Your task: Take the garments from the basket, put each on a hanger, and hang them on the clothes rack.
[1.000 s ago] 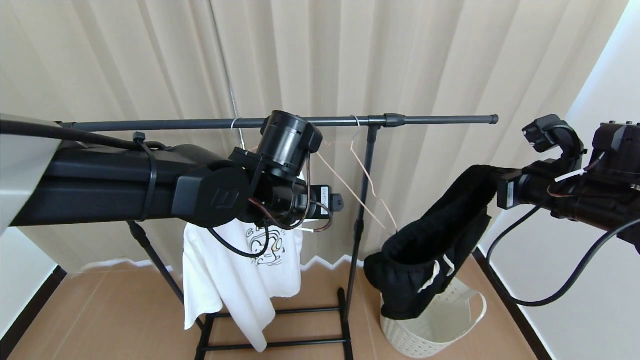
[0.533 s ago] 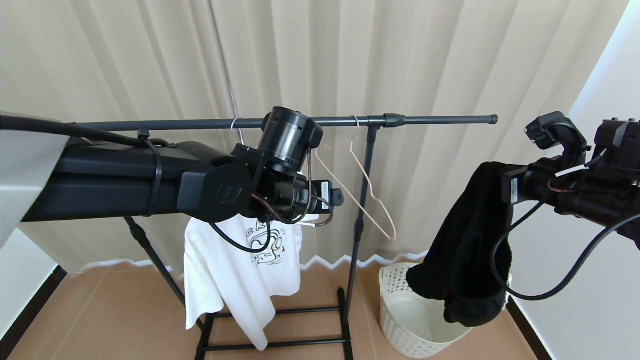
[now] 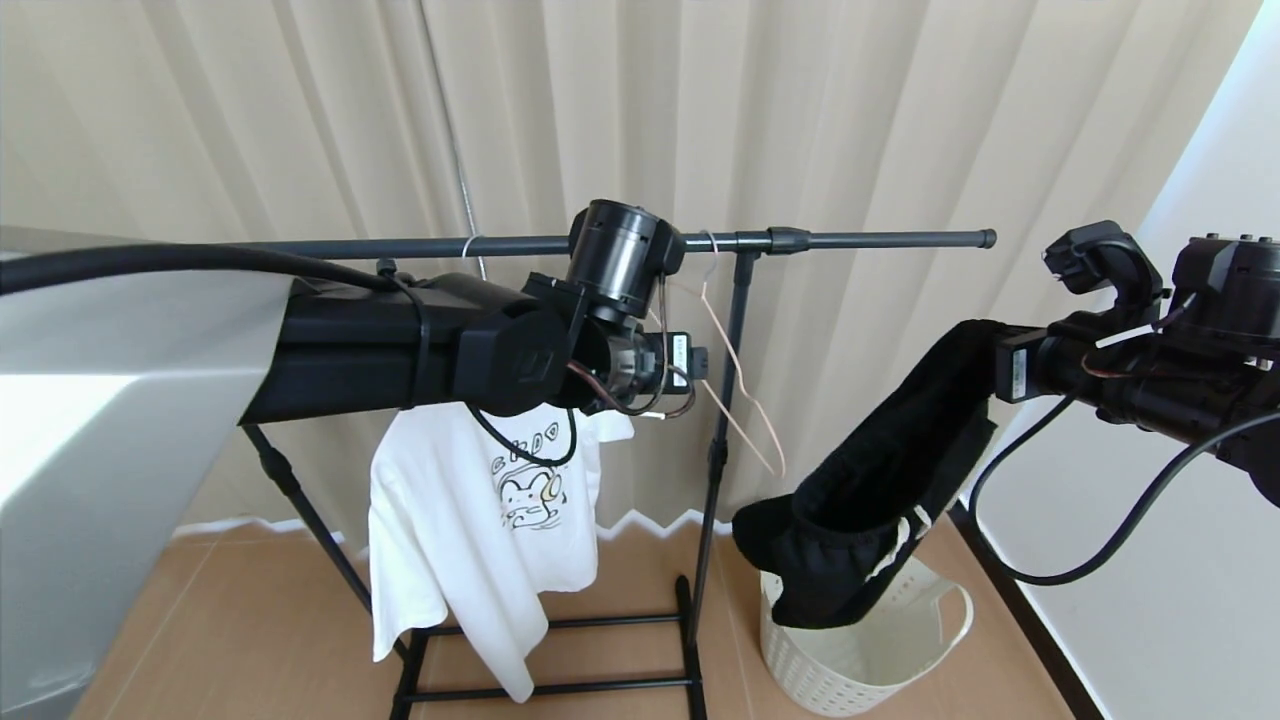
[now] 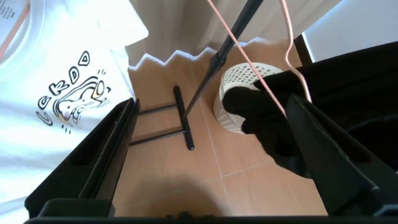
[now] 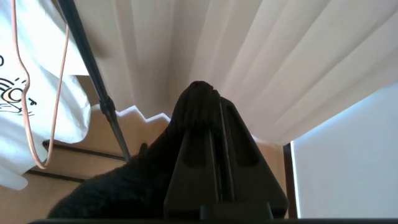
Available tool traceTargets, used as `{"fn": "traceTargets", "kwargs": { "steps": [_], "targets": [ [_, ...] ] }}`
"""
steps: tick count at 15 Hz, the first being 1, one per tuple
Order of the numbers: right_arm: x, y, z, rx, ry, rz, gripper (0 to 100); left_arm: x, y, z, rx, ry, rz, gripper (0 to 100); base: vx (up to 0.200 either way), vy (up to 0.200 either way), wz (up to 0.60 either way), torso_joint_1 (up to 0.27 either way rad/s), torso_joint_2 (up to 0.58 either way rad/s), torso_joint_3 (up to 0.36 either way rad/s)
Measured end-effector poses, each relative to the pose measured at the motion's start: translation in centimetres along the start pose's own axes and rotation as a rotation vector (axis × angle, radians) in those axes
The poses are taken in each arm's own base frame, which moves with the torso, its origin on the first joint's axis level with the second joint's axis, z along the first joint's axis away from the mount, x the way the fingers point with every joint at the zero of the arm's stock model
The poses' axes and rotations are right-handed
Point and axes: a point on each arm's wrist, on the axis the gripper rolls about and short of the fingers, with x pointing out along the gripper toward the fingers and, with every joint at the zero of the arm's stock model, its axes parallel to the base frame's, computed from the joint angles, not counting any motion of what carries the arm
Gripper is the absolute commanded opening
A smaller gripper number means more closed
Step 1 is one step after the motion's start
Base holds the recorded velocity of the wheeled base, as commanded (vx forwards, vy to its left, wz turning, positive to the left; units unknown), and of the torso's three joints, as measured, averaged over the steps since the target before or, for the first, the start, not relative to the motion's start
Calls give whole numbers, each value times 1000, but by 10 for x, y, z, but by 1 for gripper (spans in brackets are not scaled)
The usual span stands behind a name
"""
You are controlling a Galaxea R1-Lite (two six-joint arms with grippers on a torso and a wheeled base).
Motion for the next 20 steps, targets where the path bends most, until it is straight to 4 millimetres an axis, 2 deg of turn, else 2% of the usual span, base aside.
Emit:
{"fn": "traceTargets", "kwargs": {
  "steps": [7, 10, 13, 20],
  "targets": [
    [3, 0, -5, 0, 20, 1, 0, 34, -19, 3, 57, -45, -41, 100, 0, 0, 0, 0, 0, 0],
    [4, 0, -6, 0, 23, 1, 0, 45, -25, -2, 68, -31, -128, 100, 0, 0, 0, 0, 0, 0],
    [5, 1, -7, 0, 26, 3, 0, 52, -25, -7, 80, -10, -196, 100, 0, 0, 0, 0, 0, 0],
    [10, 2, -11, 0, 43, 5, 0, 84, -19, -24, 142, -23, -189, 100, 0, 0, 0, 0, 0, 0]
  ]
}}
